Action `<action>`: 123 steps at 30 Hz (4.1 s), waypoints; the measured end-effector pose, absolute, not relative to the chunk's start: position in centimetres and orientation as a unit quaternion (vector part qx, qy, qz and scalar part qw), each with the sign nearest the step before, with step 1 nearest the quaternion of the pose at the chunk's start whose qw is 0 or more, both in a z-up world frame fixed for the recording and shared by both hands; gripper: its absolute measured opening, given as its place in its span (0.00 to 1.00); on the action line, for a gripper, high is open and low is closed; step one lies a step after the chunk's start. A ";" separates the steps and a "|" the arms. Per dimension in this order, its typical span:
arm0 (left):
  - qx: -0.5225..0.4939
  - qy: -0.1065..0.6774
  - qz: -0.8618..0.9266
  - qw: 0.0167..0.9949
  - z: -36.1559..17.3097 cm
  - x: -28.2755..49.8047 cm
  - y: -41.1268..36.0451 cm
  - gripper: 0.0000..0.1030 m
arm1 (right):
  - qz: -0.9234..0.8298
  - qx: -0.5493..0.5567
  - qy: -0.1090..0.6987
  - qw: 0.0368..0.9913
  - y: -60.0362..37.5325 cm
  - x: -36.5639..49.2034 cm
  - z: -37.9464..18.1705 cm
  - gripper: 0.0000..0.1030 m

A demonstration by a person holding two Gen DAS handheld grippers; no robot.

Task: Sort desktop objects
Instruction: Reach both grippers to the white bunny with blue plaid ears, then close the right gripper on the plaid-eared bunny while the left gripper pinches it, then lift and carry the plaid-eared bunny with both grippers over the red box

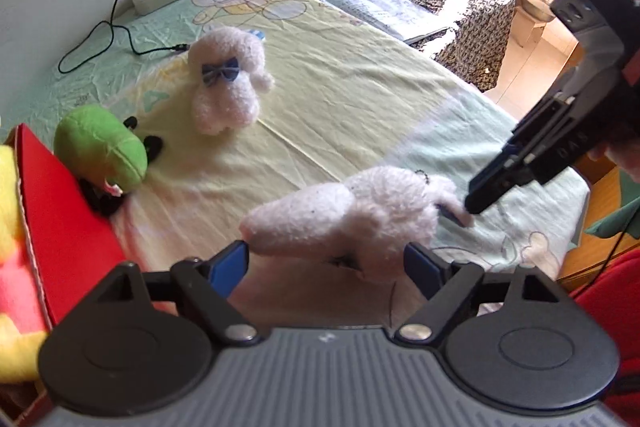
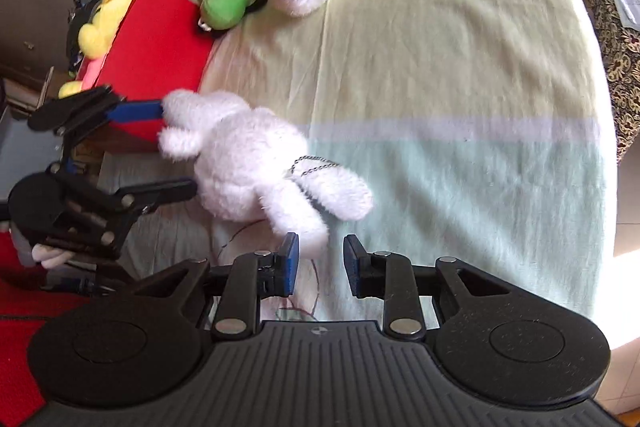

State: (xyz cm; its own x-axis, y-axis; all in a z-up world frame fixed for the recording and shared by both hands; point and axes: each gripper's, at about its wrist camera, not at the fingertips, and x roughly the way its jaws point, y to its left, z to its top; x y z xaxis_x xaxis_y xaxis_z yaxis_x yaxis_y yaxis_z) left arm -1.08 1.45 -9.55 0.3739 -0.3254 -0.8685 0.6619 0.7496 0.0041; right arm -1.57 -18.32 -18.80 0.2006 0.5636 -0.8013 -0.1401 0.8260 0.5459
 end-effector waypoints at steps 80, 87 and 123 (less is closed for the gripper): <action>-0.017 0.542 -0.148 0.827 -13.1 8.5 4.9 0.71 | 0.256 0.494 0.428 0.713 -14.2 10.0 -23.7 0.69; -0.022 0.537 -0.162 0.828 -12.5 7.9 5.1 0.69 | 0.237 0.431 0.451 0.744 -13.2 9.1 -22.7 0.65; -0.019 0.363 -0.268 0.892 1.7 -4.0 15.5 0.69 | 0.257 0.252 0.295 0.885 -1.9 -1.5 -5.6 0.58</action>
